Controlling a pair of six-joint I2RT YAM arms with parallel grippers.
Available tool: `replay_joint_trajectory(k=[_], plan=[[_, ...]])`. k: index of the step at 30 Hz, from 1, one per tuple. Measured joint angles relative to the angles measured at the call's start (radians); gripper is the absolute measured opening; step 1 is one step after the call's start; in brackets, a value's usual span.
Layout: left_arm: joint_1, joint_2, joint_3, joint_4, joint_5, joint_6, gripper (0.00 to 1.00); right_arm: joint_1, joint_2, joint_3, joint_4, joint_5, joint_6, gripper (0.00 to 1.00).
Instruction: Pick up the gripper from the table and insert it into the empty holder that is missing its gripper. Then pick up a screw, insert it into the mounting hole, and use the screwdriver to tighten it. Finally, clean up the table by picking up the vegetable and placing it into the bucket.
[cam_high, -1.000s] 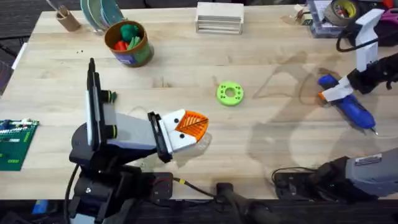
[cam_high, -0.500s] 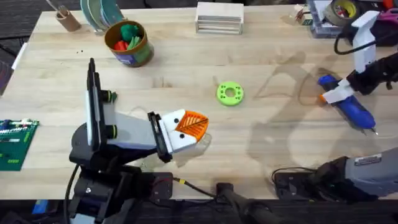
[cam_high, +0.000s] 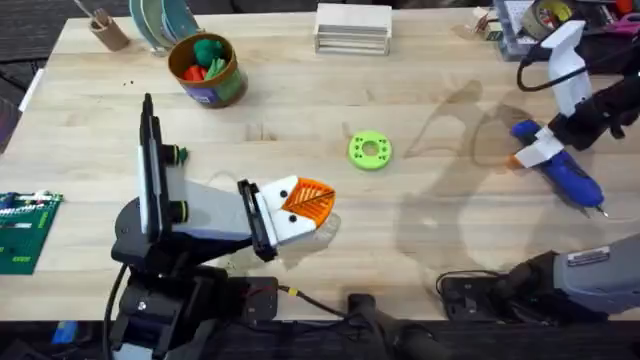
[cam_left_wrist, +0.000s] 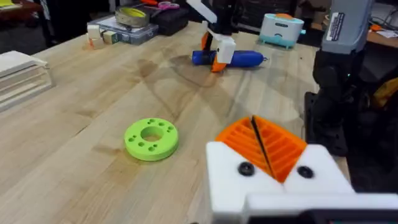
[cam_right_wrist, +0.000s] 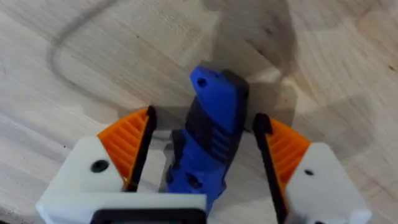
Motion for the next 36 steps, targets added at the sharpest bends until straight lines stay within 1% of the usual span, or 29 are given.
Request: replay_joint_trajectory(k=[19, 23, 28, 30, 34, 35, 36], plan=[[0.000, 0.000, 0.000, 0.000, 0.000, 0.000, 0.003, 0.000, 0.000, 0.000, -0.002, 0.004, 0.003, 0.990], [0.000, 0.000, 0.000, 0.000, 0.000, 0.000, 0.003, 0.000, 0.000, 0.000, -0.005, 0.011, 0.004, 0.904], [0.000, 0.000, 0.000, 0.000, 0.000, 0.000, 0.003, 0.000, 0.000, 0.000, -0.008, 0.018, 0.008, 0.703], [0.000, 0.000, 0.000, 0.000, 0.000, 0.000, 0.003, 0.000, 0.000, 0.000, -0.008, 0.019, 0.008, 0.653], [0.000, 0.000, 0.000, 0.000, 0.000, 0.000, 0.003, 0.000, 0.000, 0.000, -0.008, 0.020, 0.008, 0.620], [0.000, 0.000, 0.000, 0.000, 0.000, 0.000, 0.003, 0.000, 0.000, 0.000, -0.008, 0.020, 0.008, 0.605], [0.000, 0.000, 0.000, 0.000, 0.000, 0.000, 0.003, 0.000, 0.000, 0.000, -0.008, 0.021, 0.008, 0.571]])
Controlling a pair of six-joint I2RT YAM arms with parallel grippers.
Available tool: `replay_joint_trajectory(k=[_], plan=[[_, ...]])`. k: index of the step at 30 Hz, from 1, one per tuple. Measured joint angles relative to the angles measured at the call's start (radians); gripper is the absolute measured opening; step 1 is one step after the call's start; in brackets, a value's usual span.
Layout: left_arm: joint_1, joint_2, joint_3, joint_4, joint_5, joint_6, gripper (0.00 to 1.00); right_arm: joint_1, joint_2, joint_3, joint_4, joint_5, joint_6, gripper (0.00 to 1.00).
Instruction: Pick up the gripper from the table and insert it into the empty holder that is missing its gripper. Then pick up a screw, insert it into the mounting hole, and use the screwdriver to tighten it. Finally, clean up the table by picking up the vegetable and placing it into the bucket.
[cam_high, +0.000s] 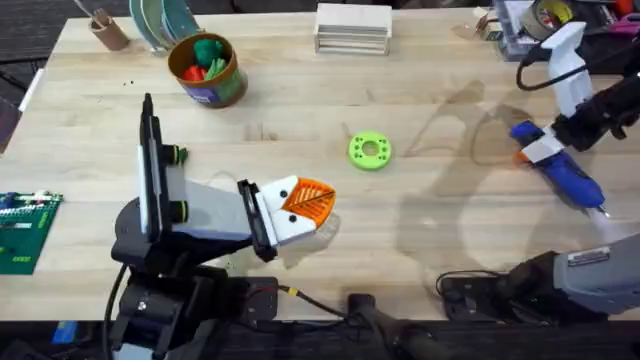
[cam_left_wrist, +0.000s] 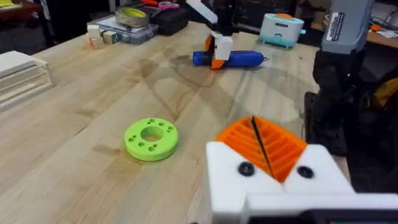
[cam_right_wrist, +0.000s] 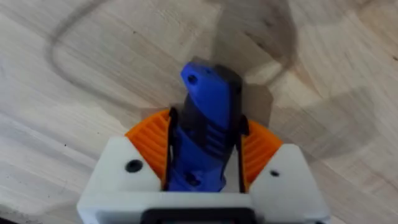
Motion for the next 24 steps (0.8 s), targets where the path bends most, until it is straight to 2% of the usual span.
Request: replay_joint_trajectory(k=[6, 11, 24], plan=[[0.000, 0.000, 0.000, 0.000, 0.000, 0.000, 0.003, 0.000, 0.000, 0.000, 0.002, 0.004, 0.000, 0.323], [0.000, 0.000, 0.000, 0.000, 0.000, 0.000, 0.003, 0.000, 0.005, 0.000, 0.012, 0.014, 0.002, 0.041], [0.000, 0.000, 0.000, 0.000, 0.000, 0.000, 0.003, 0.000, 0.005, 0.000, 0.025, 0.013, 0.011, 0.030]])
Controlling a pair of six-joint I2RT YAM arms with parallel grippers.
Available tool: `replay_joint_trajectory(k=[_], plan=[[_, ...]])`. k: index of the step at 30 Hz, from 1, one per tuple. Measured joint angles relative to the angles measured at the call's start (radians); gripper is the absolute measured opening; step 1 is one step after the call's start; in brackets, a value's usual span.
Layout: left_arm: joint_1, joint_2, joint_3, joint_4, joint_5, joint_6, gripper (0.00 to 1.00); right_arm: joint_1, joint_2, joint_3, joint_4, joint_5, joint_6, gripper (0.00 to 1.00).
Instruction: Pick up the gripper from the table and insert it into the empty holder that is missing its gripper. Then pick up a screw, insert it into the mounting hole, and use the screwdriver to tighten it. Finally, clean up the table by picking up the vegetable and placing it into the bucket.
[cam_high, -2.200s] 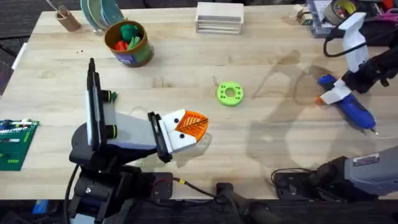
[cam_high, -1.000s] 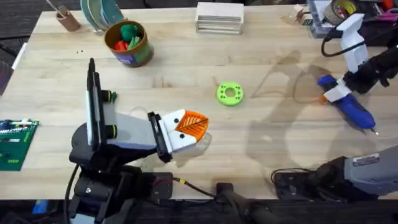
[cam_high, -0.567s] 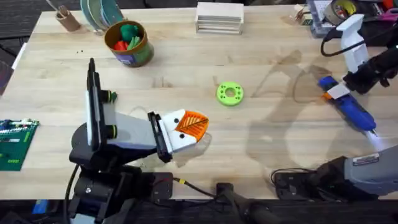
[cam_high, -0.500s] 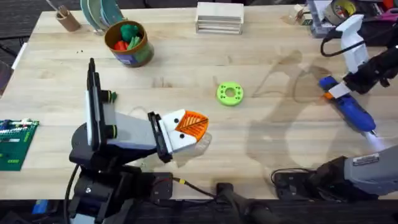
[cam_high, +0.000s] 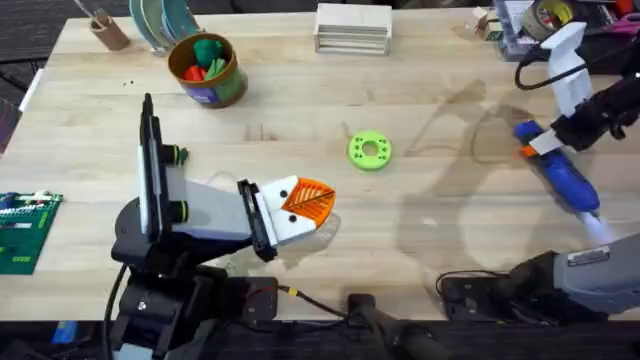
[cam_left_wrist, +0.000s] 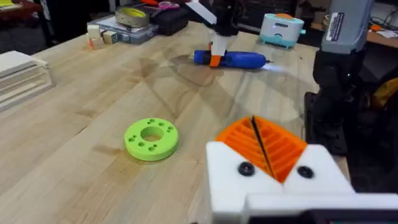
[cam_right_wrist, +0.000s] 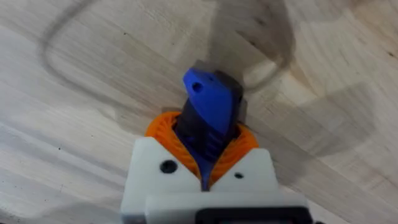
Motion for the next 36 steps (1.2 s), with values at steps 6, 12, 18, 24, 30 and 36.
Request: replay_joint_trajectory(k=[6, 12, 18, 24, 30, 36], plan=[[0.000, 0.000, 0.000, 0.000, 0.000, 0.000, 0.003, 0.000, 0.000, 0.000, 0.001, 0.000, 0.004, 0.030], [0.000, 0.000, 0.000, 0.000, 0.000, 0.000, 0.003, 0.000, -0.007, 0.000, 0.002, 0.000, 0.035, 0.030], [0.000, 0.000, 0.000, 0.000, 0.000, 0.000, 0.003, 0.000, -0.087, 0.000, -0.002, 0.002, 0.072, 0.030], [0.000, 0.000, 0.000, 0.000, 0.000, 0.000, 0.003, 0.009, -0.218, 0.000, -0.006, 0.002, 0.098, 0.030], [0.000, 0.000, 0.000, 0.000, 0.000, 0.000, 0.003, 0.032, -0.375, 0.000, -0.003, -0.005, 0.129, 0.030], [0.000, 0.000, 0.000, 0.000, 0.000, 0.000, 0.003, 0.034, -0.530, 0.000, -0.004, -0.061, 0.170, 0.030]])
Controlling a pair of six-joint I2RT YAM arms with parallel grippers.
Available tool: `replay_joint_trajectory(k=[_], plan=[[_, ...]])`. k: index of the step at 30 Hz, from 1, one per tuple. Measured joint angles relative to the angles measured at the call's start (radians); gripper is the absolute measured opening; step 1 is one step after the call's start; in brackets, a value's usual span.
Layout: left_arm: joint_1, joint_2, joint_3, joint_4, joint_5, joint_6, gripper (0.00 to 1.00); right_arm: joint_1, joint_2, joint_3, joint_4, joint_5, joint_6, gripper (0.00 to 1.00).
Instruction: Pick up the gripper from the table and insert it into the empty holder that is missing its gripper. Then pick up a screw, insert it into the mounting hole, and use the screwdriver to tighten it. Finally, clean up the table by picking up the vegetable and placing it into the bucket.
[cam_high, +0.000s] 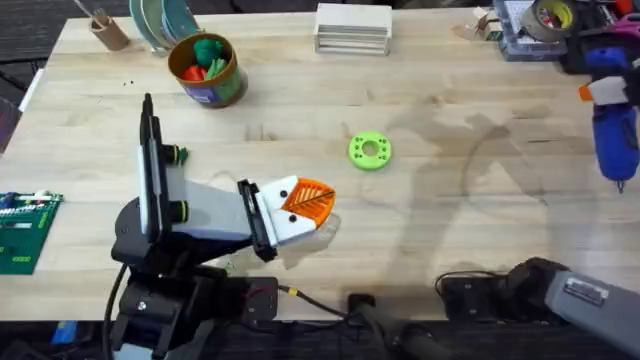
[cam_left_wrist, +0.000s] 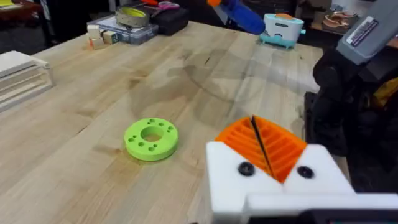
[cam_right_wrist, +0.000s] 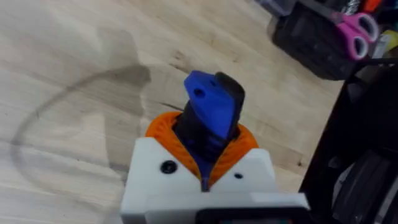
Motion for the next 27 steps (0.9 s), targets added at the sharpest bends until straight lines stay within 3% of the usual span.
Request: replay_joint_trajectory(k=[11, 18, 27], plan=[[0.000, 0.000, 0.000, 0.000, 0.000, 0.000, 0.003, 0.001, -0.170, 0.000, 0.027, -0.100, 0.032, 0.030], [0.000, 0.000, 0.000, 0.000, 0.000, 0.000, 0.003, 0.001, -0.273, 0.000, 0.060, -0.327, 0.091, 0.030], [0.000, 0.000, 0.000, 0.000, 0.000, 0.000, 0.003, 0.001, -0.279, 0.000, 0.183, -0.651, 0.253, 0.030]])
